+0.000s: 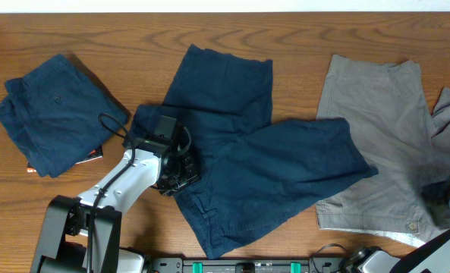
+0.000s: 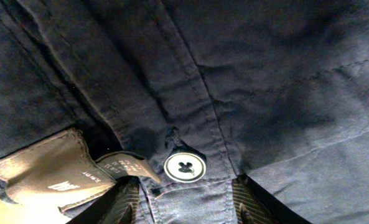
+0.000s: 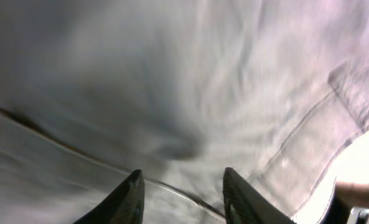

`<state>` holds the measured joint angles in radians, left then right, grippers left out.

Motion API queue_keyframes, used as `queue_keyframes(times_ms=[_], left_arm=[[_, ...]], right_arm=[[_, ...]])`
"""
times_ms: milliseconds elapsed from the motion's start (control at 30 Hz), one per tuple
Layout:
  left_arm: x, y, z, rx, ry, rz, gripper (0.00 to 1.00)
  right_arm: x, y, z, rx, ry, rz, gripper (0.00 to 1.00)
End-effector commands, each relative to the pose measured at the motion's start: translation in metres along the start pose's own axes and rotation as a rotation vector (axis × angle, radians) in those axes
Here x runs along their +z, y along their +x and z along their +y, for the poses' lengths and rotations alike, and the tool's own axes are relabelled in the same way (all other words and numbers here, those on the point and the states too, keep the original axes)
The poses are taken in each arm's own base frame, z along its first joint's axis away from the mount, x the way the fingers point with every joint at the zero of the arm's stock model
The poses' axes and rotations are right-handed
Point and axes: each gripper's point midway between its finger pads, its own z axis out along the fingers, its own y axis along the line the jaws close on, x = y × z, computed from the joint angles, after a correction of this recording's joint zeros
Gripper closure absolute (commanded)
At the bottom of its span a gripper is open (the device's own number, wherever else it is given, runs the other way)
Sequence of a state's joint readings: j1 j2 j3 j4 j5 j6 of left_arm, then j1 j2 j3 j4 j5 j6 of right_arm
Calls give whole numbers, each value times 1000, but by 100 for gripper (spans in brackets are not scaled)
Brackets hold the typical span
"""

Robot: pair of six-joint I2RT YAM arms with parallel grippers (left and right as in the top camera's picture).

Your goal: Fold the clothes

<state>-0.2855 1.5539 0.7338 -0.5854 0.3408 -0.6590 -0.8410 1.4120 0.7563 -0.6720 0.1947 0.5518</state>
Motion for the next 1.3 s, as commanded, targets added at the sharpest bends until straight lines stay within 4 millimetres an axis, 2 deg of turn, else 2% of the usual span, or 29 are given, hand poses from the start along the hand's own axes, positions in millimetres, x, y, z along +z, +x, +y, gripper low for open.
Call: queue_keyframes(times_ms=[0,67,133,200,267,400,533,567,733,833,933,1033,1167,1267], left_arm=[[8,2,13,-23,-57,9,49],[8,2,13,-22,-57,9,49],[8,1,13,-22,-57,6,49],[9,1,12,-21,-56,3,49],[9,0,12,-21,-54,2,49],[9,0,12,-20,-53,1,49],[9,0,11,-20,-52,0,48],[9,0,11,-20,-52,-1,48],[9,0,11,-20,-52,-1,48],[9,-1,11,-19,-51,-1,48],[9,-1,11,-19,-52,-1,48],[9,0,11,-20,-52,-1,48],[9,-1,11,-20,-52,-1,48],[9,-1,11,-20,-52,-1,48]], right_arm=[[-31,-26,52,-60,-262,-3,58],[-65,-25,103,-243,-532,8,58],[-104,-11,147,-443,-788,7,57],[-129,10,170,-574,-903,24,56],[-134,32,181,-652,-915,52,56],[-125,76,203,-832,-872,87,57],[-101,113,233,-974,-805,83,56],[-92,124,245,-1014,-801,74,56],[-57,152,285,-1039,-805,56,53],[-35,158,302,-995,-817,56,53],[-7,150,302,-912,-728,44,53],[20,136,288,-873,-595,10,52],[49,90,243,-799,-294,-84,51],[64,42,194,-690,-67,-138,49]])
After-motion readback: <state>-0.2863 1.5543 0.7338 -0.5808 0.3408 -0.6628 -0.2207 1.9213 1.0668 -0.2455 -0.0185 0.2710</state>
